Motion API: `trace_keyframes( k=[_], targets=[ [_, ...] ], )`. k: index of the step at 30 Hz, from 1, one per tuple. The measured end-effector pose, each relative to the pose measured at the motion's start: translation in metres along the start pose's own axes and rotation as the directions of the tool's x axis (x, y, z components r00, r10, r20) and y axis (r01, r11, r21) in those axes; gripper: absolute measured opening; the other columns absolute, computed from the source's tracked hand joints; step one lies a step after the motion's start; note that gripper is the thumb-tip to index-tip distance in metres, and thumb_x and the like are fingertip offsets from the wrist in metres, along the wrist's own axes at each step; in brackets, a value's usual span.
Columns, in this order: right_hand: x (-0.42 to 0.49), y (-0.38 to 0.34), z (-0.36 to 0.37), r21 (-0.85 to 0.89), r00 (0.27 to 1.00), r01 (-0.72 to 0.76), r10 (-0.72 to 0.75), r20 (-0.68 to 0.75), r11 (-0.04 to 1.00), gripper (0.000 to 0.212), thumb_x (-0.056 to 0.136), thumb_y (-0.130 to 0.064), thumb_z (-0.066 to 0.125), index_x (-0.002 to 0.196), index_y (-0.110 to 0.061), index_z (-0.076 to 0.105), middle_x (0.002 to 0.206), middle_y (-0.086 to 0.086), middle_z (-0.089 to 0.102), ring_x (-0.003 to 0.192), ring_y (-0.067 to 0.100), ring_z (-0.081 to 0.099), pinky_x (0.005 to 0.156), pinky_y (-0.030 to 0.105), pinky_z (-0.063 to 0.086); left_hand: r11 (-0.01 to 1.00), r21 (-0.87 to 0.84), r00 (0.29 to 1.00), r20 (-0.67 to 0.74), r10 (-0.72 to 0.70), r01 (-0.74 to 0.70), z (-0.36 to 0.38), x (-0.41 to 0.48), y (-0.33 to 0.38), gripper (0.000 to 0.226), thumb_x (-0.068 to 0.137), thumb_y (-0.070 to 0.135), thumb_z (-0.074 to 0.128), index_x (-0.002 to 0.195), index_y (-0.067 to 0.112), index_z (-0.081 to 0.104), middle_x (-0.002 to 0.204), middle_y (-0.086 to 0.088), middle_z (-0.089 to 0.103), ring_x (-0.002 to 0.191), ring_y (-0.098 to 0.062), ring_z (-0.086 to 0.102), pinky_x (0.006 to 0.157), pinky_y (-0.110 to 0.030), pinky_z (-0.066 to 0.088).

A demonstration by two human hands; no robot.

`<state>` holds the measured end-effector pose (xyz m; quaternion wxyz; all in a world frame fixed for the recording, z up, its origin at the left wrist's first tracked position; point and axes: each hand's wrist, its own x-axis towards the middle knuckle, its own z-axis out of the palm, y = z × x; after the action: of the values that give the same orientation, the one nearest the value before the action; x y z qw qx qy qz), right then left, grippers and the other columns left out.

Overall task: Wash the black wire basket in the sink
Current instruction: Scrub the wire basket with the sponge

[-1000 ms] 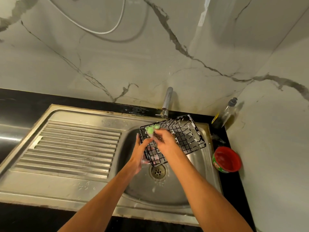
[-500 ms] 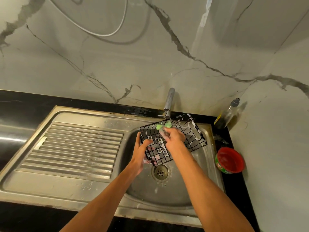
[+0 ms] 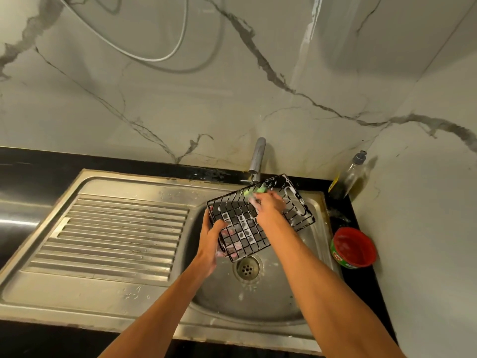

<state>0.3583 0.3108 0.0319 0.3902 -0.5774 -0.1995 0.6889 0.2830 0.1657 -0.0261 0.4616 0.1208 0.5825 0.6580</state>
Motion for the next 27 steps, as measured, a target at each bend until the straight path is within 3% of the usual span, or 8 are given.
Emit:
trace_keyframes(
  k=[4,7,10,14,18,23,25,27],
  targets=[
    [-0.009,0.002,-0.002,0.084,0.992,0.035,-0.045,0.119,0.996,0.028,0.081,0.018,0.063,0.098,-0.004,0.066,0.105,0.012,0.069,0.088,0.023,0.072,0.065,0.026,0.061,1.0,-0.015,1.0,-0.017,-0.013,0.013,-0.003,0.0,0.002,0.041,0.093,0.022,0.06,0.131,0.038,0.056,0.12,-0.008,0.073,0.109,-0.033,0.07,0.083,-0.061,0.059],
    [0.003,0.003,-0.008,0.001,1.0,0.022,-0.022,-0.021,1.0,0.024,0.081,0.011,0.066,0.093,-0.01,0.068,0.102,0.009,0.071,0.083,0.016,0.069,0.062,0.024,0.058,1.0,0.009,1.0,-0.006,-0.003,0.003,-0.005,-0.004,0.003,0.045,0.092,0.023,0.061,0.135,0.038,0.054,0.122,-0.008,0.073,0.109,-0.034,0.071,0.086,-0.062,0.058],
    [0.005,-0.002,-0.002,-0.091,0.987,0.093,-0.104,-0.123,0.992,0.025,0.082,0.009,0.067,0.098,-0.011,0.068,0.101,0.009,0.071,0.083,0.015,0.068,0.061,0.021,0.055,1.0,0.023,1.0,0.0,-0.002,0.002,-0.007,-0.007,0.001,0.054,0.086,0.029,0.061,0.139,0.037,0.051,0.121,-0.01,0.073,0.109,-0.034,0.07,0.083,-0.059,0.059],
    [-0.008,0.003,0.006,-0.033,0.978,0.19,-0.186,0.095,0.981,0.029,0.079,0.014,0.067,0.092,-0.011,0.069,0.103,0.007,0.071,0.094,0.02,0.07,0.074,0.028,0.061,1.0,0.016,0.999,-0.034,-0.017,0.018,-0.007,-0.003,0.005,0.043,0.092,0.025,0.06,0.133,0.035,0.056,0.121,-0.009,0.073,0.11,-0.034,0.07,0.085,-0.062,0.058],
    [-0.002,-0.008,-0.005,-0.071,0.964,0.207,-0.216,-0.157,0.976,0.028,0.079,0.01,0.068,0.085,-0.017,0.068,0.087,0.002,0.069,0.079,0.012,0.067,0.054,0.016,0.05,0.998,0.064,1.0,-0.025,0.007,-0.006,-0.008,-0.006,0.004,0.047,0.096,0.02,0.055,0.14,0.035,0.051,0.12,-0.01,0.073,0.108,-0.034,0.071,0.086,-0.058,0.059],
    [0.002,-0.001,-0.005,-0.068,0.968,0.248,-0.245,0.046,0.966,0.028,0.078,0.013,0.068,0.091,-0.012,0.072,0.094,0.004,0.073,0.089,0.016,0.071,0.07,0.022,0.059,0.998,0.052,0.997,-0.067,-0.022,0.026,-0.013,-0.008,0.003,0.039,0.098,0.022,0.05,0.137,0.03,0.055,0.116,-0.013,0.074,0.104,-0.035,0.071,0.072,-0.048,0.061],
    [0.004,0.003,-0.01,-0.064,0.955,0.291,-0.286,0.075,0.955,0.027,0.078,0.013,0.068,0.095,-0.008,0.071,0.095,0.007,0.074,0.089,0.017,0.072,0.07,0.021,0.059,0.999,0.043,0.997,-0.071,-0.013,0.016,-0.015,-0.005,0.008,0.038,0.101,0.021,0.047,0.136,0.032,0.055,0.118,-0.013,0.073,0.105,-0.035,0.071,0.079,-0.055,0.061],
    [0.009,0.002,-0.018,-0.251,0.882,0.467,-0.465,0.074,0.848,0.025,0.08,0.008,0.07,0.099,-0.009,0.071,0.096,0.007,0.073,0.086,0.016,0.071,0.065,0.018,0.057,0.997,0.077,0.996,-0.081,0.028,-0.022,-0.017,-0.003,0.015,0.041,0.104,0.018,0.044,0.142,0.032,0.05,0.123,-0.013,0.071,0.104,-0.033,0.072,0.086,-0.059,0.058]
  ],
)
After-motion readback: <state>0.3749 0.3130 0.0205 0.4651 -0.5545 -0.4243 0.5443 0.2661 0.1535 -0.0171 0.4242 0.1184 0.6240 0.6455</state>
